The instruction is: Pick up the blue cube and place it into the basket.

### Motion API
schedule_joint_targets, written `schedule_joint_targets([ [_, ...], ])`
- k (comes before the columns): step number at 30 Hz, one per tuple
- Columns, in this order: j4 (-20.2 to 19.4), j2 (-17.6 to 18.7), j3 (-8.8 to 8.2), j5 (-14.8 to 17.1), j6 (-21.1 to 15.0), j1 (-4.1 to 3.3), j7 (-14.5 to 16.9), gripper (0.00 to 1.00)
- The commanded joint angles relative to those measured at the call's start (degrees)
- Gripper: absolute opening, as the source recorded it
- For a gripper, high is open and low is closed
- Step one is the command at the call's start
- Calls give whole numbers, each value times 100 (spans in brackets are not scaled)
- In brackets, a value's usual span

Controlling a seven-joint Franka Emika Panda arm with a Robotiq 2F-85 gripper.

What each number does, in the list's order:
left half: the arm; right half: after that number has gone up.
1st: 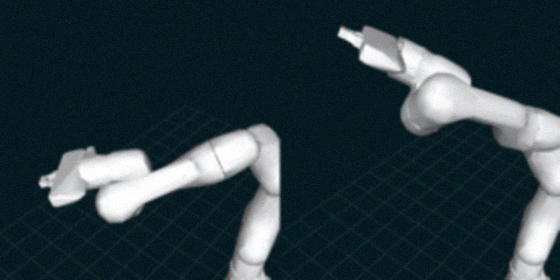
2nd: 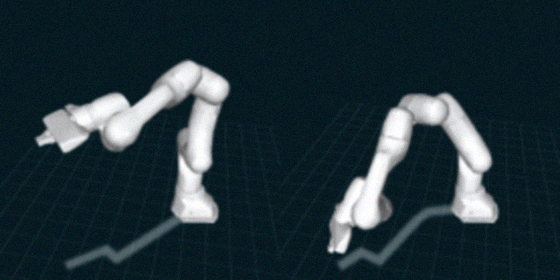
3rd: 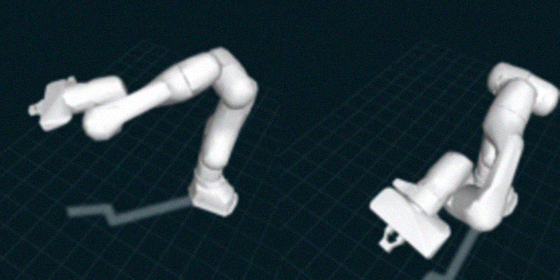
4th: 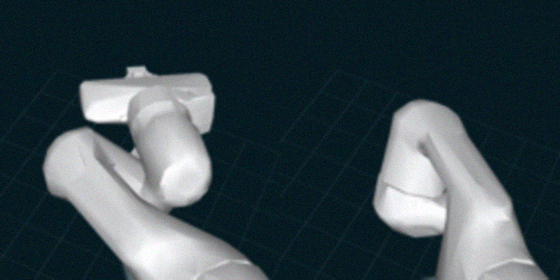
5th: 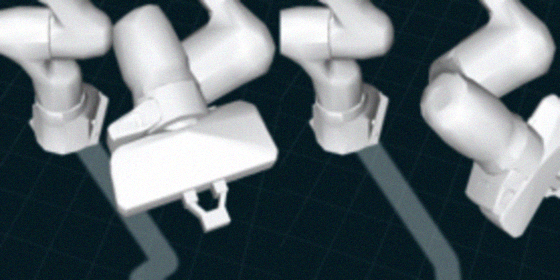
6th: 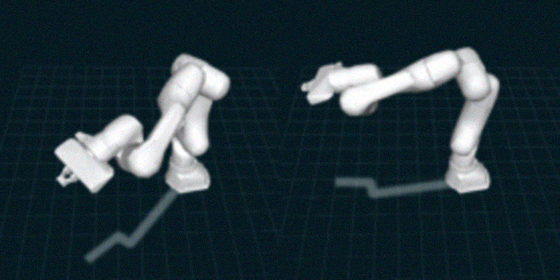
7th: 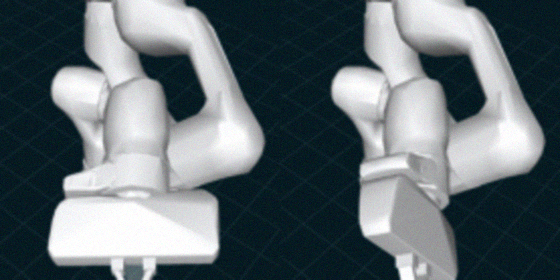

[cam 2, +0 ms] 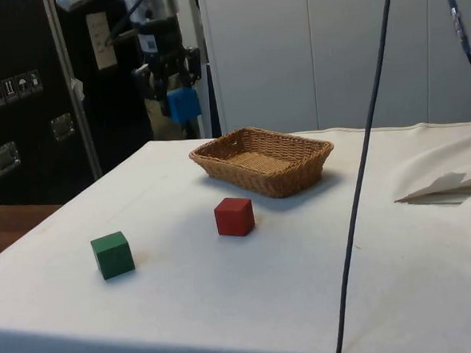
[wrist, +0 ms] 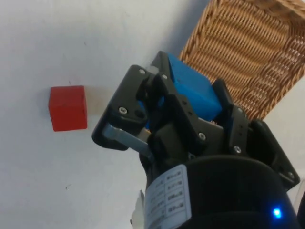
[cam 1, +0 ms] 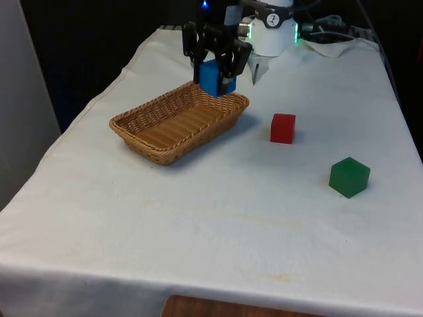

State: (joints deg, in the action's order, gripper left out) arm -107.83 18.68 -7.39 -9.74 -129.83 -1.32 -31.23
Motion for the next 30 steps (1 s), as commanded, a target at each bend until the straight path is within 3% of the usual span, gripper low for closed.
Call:
schedule_joint_targets([
  [1, -46, -29, -11, 0, -23, 6, 23, 6],
  [4, -252, -155, -29, 69, -212, 52, 149, 6],
  [10, -590, -332, -149, 63, -447, 69, 315, 6],
  [11, -493, -269, -155, 6, -327, 29, 235, 6],
  [12, -630, -355, -160, 63, -481, 69, 338, 6],
  [19, -980, -493, -315, 69, -785, 97, 556, 6],
  [20, -859, -430, -309, 6, -630, 57, 441, 6],
  [21, -1020, -504, -332, 74, -819, 97, 579, 6],
  [27, -1289, -584, -476, 92, -1077, 120, 796, 6],
  [28, -1215, -533, -504, 23, -985, 80, 716, 6],
  [30, -1358, -602, -527, 97, -1146, 126, 865, 6],
])
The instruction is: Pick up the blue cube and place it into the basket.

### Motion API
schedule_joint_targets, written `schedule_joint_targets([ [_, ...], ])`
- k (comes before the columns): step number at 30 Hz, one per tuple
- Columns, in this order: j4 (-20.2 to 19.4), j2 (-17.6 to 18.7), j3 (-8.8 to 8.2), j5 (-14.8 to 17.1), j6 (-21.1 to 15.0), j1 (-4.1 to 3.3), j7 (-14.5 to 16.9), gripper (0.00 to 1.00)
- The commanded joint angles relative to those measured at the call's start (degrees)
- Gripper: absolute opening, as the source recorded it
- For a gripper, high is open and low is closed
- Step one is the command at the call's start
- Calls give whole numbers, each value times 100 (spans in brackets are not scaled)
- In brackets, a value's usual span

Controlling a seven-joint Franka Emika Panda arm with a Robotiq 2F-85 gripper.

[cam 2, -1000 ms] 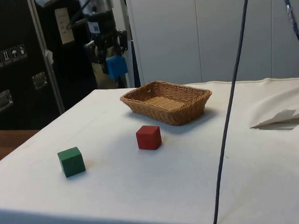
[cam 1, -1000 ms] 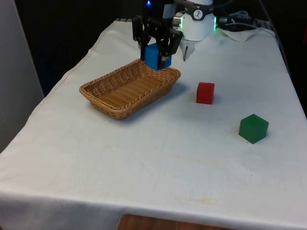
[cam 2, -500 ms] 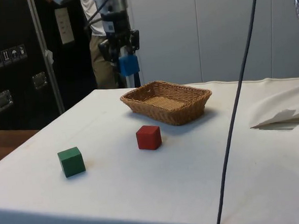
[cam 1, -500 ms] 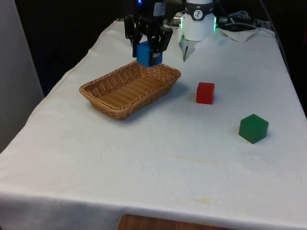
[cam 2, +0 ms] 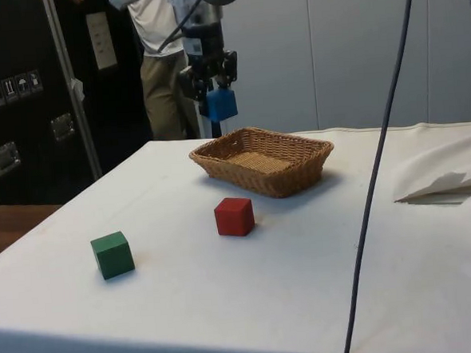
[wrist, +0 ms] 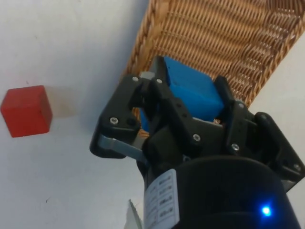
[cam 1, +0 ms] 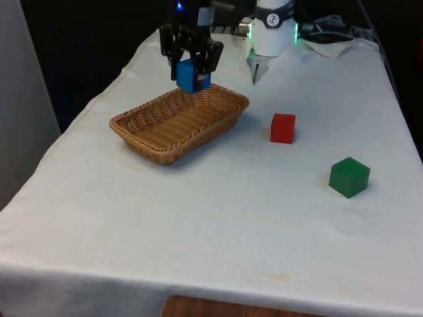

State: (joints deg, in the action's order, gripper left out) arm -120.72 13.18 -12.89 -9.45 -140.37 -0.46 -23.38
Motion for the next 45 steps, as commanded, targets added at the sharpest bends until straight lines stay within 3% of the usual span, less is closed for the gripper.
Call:
schedule_joint_targets([
  [1, -103, -63, 6, 74, -126, 40, 115, 6],
  [6, -298, -115, -120, 80, -332, 57, 298, 6],
  [7, -235, -69, -155, 6, -246, 17, 218, 6],
  [8, -338, -120, -143, 86, -372, 63, 332, 6],
  [15, -573, -143, -350, 97, -647, 80, 630, 6],
  [16, -493, -97, -372, 11, -550, 34, 510, 6],
  [17, -596, -149, -372, 103, -682, 80, 665, 6],
  [23, -745, -80, -550, 143, -911, 109, 974, 6],
  [24, -762, -69, -573, 149, -945, 109, 1014, 6],
  [25, -728, -86, -619, 29, -842, 52, 882, 6],
  [26, -779, -57, -596, 160, -974, 109, 1049, 6],
  [34, -768, 52, -705, 109, -1014, 52, 1049, 6],
  [41, -642, 350, -636, 304, -1112, 86, 1117, 6],
  [42, -630, 338, -705, 189, -1054, 40, 1043, 6],
  [43, -596, 435, -625, 361, -1123, 86, 1129, 6],
  [45, -544, 527, -619, 413, -1140, 92, 1146, 6],
])
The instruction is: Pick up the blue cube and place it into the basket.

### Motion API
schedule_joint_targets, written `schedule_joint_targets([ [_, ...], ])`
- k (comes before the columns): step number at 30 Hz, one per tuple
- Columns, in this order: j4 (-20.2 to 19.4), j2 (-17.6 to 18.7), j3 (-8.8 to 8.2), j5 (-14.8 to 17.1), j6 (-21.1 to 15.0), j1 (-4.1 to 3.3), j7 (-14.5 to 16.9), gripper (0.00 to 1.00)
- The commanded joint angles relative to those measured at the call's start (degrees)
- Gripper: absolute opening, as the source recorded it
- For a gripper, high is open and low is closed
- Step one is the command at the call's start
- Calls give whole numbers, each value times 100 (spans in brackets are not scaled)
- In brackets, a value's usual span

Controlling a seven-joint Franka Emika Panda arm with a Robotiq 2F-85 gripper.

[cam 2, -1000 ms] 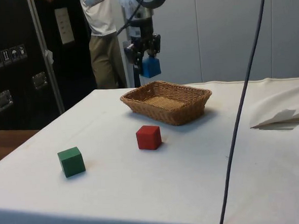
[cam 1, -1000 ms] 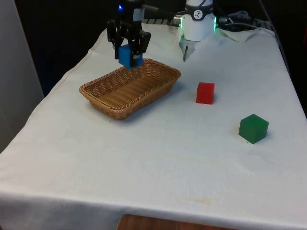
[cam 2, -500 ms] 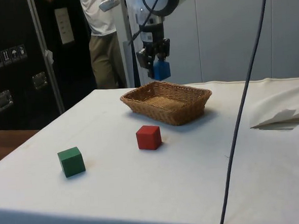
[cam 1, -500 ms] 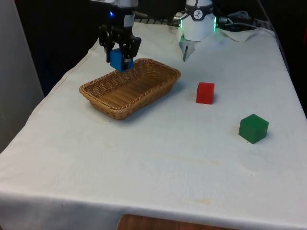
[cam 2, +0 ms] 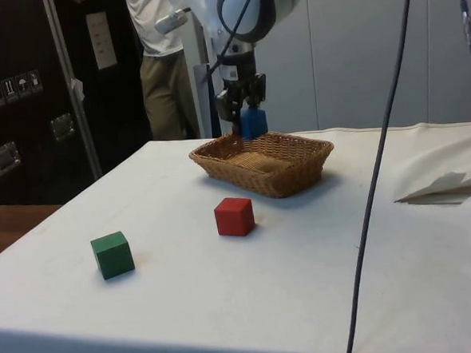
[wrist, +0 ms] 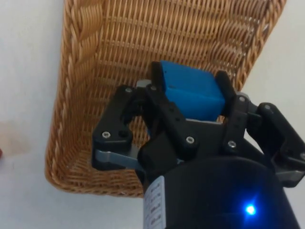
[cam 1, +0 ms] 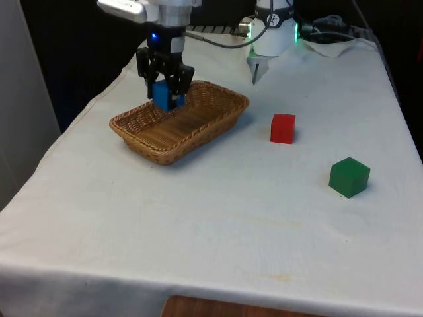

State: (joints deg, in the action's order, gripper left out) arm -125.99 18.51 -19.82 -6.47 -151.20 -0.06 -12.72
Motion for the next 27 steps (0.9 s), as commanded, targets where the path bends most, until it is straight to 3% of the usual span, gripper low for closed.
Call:
schedule_joint_targets([
  [1, 0, 34, 74, 132, -63, 52, 80, 6],
  [5, 86, 275, 97, 281, -143, 74, 132, 6],
  [6, 80, 229, 0, 138, -80, 0, 29, 6],
  [7, 103, 321, 103, 321, -160, 74, 149, 6],
  [12, 178, 539, 109, 487, -241, 86, 223, 6],
  [13, 195, 573, 0, 395, -206, 0, 143, 6],
  [14, 206, 625, 115, 561, -269, 86, 258, 6],
  [16, 229, 699, 115, 630, -286, 86, 292, 6],
  [21, 275, 779, 69, 688, -264, 57, 309, 6],
  [22, 286, 808, 0, 613, -252, 0, 235, 6],
  [23, 275, 779, 57, 682, -264, 57, 309, 6],
  [24, 275, 779, 52, 682, -258, 57, 309, 6],
  [26, 281, 779, 40, 676, -246, 52, 309, 15],
  [27, 281, 785, 34, 676, -241, 52, 315, 28],
])
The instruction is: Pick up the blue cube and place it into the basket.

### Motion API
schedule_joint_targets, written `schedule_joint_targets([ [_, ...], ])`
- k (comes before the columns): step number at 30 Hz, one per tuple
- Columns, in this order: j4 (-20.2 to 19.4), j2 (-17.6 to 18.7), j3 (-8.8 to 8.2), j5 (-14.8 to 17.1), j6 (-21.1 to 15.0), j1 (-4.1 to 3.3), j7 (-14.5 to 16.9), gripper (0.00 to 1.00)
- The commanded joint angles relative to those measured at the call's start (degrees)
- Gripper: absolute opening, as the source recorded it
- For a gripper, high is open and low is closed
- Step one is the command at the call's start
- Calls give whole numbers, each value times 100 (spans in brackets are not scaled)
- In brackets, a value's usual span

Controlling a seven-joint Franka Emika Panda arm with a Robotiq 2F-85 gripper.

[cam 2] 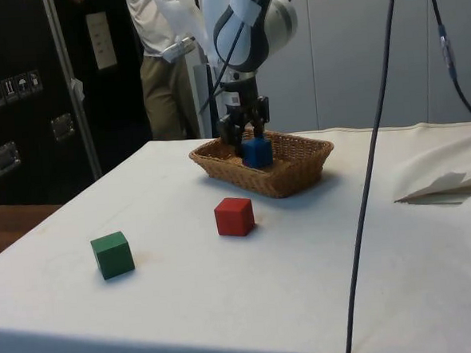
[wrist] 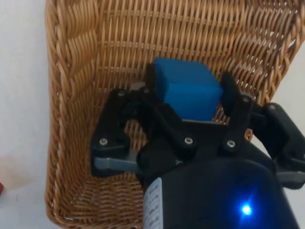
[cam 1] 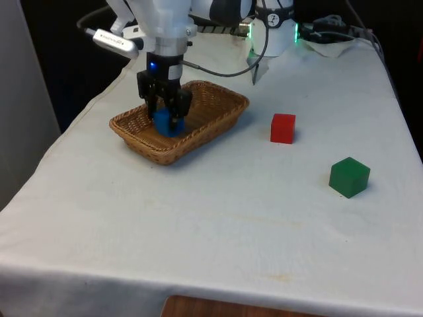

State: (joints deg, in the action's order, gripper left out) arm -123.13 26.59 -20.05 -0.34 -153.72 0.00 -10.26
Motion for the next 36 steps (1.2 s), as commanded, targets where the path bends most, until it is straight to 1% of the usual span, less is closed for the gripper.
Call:
schedule_joint_targets([
  [1, 0, -23, 52, 63, 11, 46, 69, 37],
  [3, 0, -23, 46, 63, 17, 46, 69, 56],
  [4, 0, -6, -6, 0, 0, 0, 6, 66],
  [5, 0, -23, 46, 63, 17, 46, 69, 66],
  [6, 0, -23, 46, 57, 17, 46, 69, 86],
  [7, 0, -23, 40, 57, 17, 46, 69, 95],
  [8, 0, -23, 40, 57, 17, 46, 69, 100],
  [13, 0, -23, 40, 57, 23, 46, 69, 100],
  [14, 6, -6, -11, 0, 0, 0, 11, 100],
  [15, 0, -23, 40, 57, 23, 46, 69, 100],
  [16, 0, -29, 34, 57, 29, 40, 69, 100],
  [18, 6, -155, -29, -11, 126, -6, 34, 100],
  [21, 6, -269, -63, -52, 223, -34, 11, 100],
  [22, 23, -189, -23, -6, 138, -6, 23, 100],
  [23, 6, -309, -69, -63, 258, -34, 11, 100],
  [24, 11, -401, -69, -86, 350, -46, 0, 100],
  [26, 11, -481, -69, -109, 418, -46, -11, 100],
  [30, 52, -636, -57, -155, 573, -69, -17, 100],
  [31, 29, -619, -29, -103, 516, -34, 29, 100],
  [32, 63, -676, -52, -160, 619, -74, -11, 100],
  [36, 160, -825, -29, -201, 825, -103, 17, 100],
])
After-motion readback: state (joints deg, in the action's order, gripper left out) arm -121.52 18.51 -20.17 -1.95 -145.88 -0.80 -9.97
